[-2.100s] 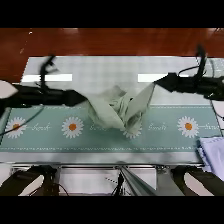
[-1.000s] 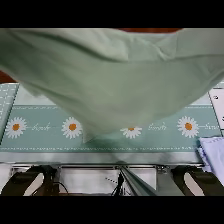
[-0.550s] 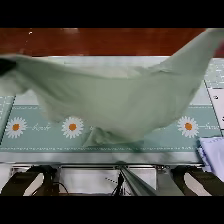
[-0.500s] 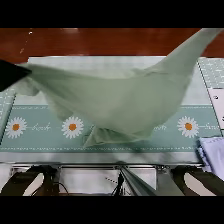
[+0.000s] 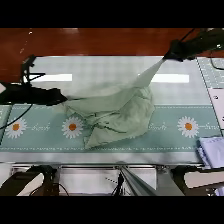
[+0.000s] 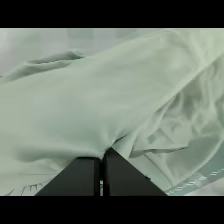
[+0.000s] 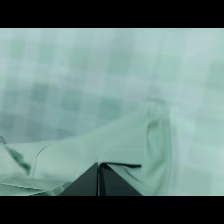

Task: Fold the shirts.

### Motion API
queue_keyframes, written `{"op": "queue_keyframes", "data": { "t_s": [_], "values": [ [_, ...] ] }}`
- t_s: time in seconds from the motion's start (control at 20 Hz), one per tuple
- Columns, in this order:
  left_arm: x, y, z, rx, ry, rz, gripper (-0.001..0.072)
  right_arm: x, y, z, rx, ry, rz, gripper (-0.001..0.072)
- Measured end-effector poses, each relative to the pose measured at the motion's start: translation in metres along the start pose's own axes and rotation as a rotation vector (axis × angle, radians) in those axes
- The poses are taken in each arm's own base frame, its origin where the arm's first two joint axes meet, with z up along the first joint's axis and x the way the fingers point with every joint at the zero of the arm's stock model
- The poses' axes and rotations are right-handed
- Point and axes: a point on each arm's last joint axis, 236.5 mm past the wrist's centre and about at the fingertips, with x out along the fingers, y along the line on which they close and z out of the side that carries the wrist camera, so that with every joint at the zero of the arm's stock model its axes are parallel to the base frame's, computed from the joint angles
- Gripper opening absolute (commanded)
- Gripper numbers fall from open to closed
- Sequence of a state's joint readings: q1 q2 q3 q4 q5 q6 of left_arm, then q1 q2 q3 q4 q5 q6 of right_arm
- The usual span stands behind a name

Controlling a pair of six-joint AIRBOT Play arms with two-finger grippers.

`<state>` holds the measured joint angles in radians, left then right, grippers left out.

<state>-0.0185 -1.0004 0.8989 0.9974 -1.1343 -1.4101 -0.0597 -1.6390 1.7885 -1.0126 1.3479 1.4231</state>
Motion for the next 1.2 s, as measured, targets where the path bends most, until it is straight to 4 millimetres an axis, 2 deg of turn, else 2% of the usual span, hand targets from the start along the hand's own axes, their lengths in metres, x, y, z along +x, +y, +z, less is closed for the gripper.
{"op": "queue_keyframes", "data": {
  "t_s": [0.2, 0.25, 0.35, 0.4, 0.45, 0.55, 0.65, 0.75, 0.8, 0.85, 0.9, 0.95, 1.05, 1.2],
  "values": [
    [0.042, 0.019, -0.013, -0.029, 0.087, 0.014, 0.0029, 0.057, -0.012, -0.022, 0.065, 0.128, 0.023, 0.0019],
    [0.048, 0.022, -0.015, -0.035, 0.100, 0.017, 0.0029, 0.064, -0.012, -0.025, 0.071, 0.145, 0.026, 0.0053],
    [0.057, 0.026, -0.019, -0.040, 0.121, 0.021, 0.0029, 0.069, -0.010, -0.029, 0.081, 0.161, 0.037, 0.0399],
    [0.060, 0.028, -0.020, -0.039, 0.128, 0.023, 0.0029, 0.065, -0.010, -0.027, 0.083, 0.152, 0.039, 0.0500],
    [0.062, 0.029, -0.021, -0.039, 0.134, 0.023, 0.0029, 0.056, -0.011, -0.025, 0.080, 0.142, 0.037, 0.0504],
    [0.064, 0.030, -0.023, -0.035, 0.142, 0.023, 0.0029, 0.021, -0.017, -0.021, 0.065, 0.112, 0.017, 0.0501],
    [0.065, 0.030, -0.024, -0.033, 0.145, 0.024, 0.0029, -0.019, -0.042, -0.030, 0.051, 0.118, -0.086, 0.0492],
    [0.066, 0.031, -0.024, -0.026, 0.147, 0.023, 0.0029, -0.058, -0.079, -0.059, 0.080, 0.180, -0.230, 0.0492],
    [0.066, 0.031, -0.024, -0.018, 0.149, 0.023, 0.0029, -0.070, -0.092, -0.077, 0.113, 0.211, -0.265, 0.0499],
    [0.066, 0.031, -0.025, -0.012, 0.151, 0.022, 0.0029, -0.075, -0.099, -0.100, 0.155, 0.248, -0.272, 0.0536],
    [0.066, 0.031, -0.026, -0.008, 0.155, 0.021, 0.0029, -0.074, -0.100, -0.122, 0.195, 0.279, -0.251, 0.0614],
    [0.066, 0.030, -0.027, -0.005, 0.161, 0.019, 0.0029, -0.068, -0.097, -0.144, 0.237, 0.310, -0.214, 0.0614],
    [0.066, 0.030, -0.028, -0.001, 0.165, 0.018, 0.0029, -0.042, -0.082, -0.188, 0.310, 0.343, -0.111, 0.0614],
    [0.065, 0.030, -0.029, 0.003, 0.168, 0.017, 0.0029, 0.004, -0.062, -0.238, 0.419, 0.349, -0.004, 0.0614]
  ]
}}
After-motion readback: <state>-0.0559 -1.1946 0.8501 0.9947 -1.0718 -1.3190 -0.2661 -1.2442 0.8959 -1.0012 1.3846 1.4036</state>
